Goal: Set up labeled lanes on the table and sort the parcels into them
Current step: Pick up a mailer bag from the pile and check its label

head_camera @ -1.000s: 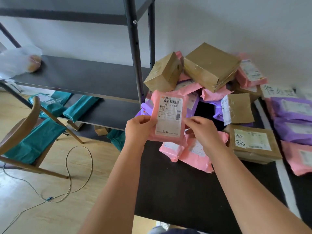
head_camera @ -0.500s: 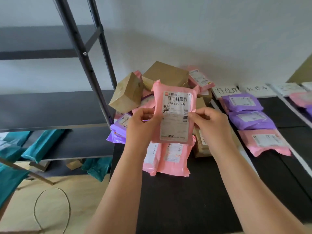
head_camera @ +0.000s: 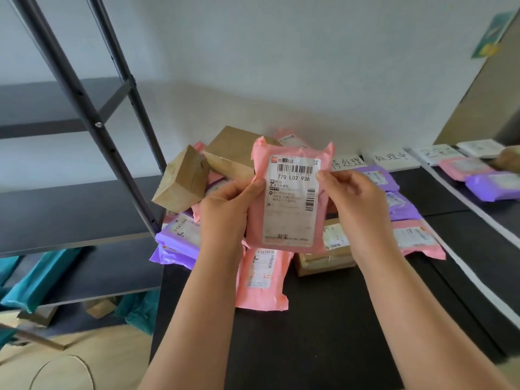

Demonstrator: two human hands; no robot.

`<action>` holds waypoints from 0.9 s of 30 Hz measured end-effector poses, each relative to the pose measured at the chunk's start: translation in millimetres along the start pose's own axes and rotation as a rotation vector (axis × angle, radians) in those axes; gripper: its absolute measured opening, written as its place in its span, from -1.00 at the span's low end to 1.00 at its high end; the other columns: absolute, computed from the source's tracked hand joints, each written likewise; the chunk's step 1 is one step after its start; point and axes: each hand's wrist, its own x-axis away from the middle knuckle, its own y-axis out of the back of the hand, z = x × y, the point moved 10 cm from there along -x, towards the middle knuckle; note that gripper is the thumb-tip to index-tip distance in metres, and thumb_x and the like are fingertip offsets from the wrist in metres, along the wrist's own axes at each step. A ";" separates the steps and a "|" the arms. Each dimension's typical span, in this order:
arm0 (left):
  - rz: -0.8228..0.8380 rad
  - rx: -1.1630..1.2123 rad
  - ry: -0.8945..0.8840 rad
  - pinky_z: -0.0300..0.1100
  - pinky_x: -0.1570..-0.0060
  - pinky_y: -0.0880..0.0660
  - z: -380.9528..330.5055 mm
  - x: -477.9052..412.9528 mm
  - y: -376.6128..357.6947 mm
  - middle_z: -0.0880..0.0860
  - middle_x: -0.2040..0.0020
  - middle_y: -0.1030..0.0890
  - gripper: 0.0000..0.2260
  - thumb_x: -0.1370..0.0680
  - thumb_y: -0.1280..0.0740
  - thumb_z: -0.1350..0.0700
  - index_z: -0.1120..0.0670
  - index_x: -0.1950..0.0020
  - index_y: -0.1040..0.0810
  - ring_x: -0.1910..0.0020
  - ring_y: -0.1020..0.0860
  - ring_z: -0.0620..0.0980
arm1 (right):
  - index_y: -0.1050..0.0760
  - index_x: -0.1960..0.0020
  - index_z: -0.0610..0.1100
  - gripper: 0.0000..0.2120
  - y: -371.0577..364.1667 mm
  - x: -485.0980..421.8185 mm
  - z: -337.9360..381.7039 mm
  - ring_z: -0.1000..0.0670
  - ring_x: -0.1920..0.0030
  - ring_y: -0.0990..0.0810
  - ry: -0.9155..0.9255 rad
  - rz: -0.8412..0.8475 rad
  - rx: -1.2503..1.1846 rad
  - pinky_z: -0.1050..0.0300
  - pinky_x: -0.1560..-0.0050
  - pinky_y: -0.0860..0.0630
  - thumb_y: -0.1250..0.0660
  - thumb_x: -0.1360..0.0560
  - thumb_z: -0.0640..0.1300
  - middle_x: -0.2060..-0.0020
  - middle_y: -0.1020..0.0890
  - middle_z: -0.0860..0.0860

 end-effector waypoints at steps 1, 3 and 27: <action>0.025 0.007 0.002 -0.27 0.30 -0.56 -1.4 2.2 -9.9 0.05 0.19 -0.72 -0.85 -0.50 -0.47 0.12 0.21 0.08 -0.70 0.30 -0.63 -0.10 | -0.59 0.06 -0.01 -0.83 9.0 -2.6 3.0 0.18 0.17 -0.68 0.010 -0.012 0.012 0.17 0.13 -0.64 -0.41 -0.50 0.09 0.19 -0.71 0.14; 0.075 0.016 0.014 -0.17 0.22 -0.59 -3.0 6.2 -30.3 0.09 0.16 -0.72 -0.84 -0.49 -0.48 0.10 0.21 0.12 -0.69 0.26 -0.65 -0.04 | -0.62 0.11 -0.05 -0.83 29.2 -7.5 7.0 0.11 0.19 -0.68 0.024 -0.036 0.044 -0.01 0.08 -0.66 -0.42 -0.50 0.05 0.24 -0.70 0.16; 0.028 0.276 0.163 0.11 -0.11 -0.60 15.1 32.1 -126.1 0.09 0.05 -0.73 -0.95 -0.50 -0.47 0.13 0.08 0.11 -0.72 -0.01 -0.69 0.11 | -0.65 0.16 0.03 -0.92 125.3 -8.6 -10.1 0.19 0.18 -0.69 0.044 0.016 0.049 0.20 0.20 -0.65 -0.44 -0.51 -0.09 0.28 -0.71 0.16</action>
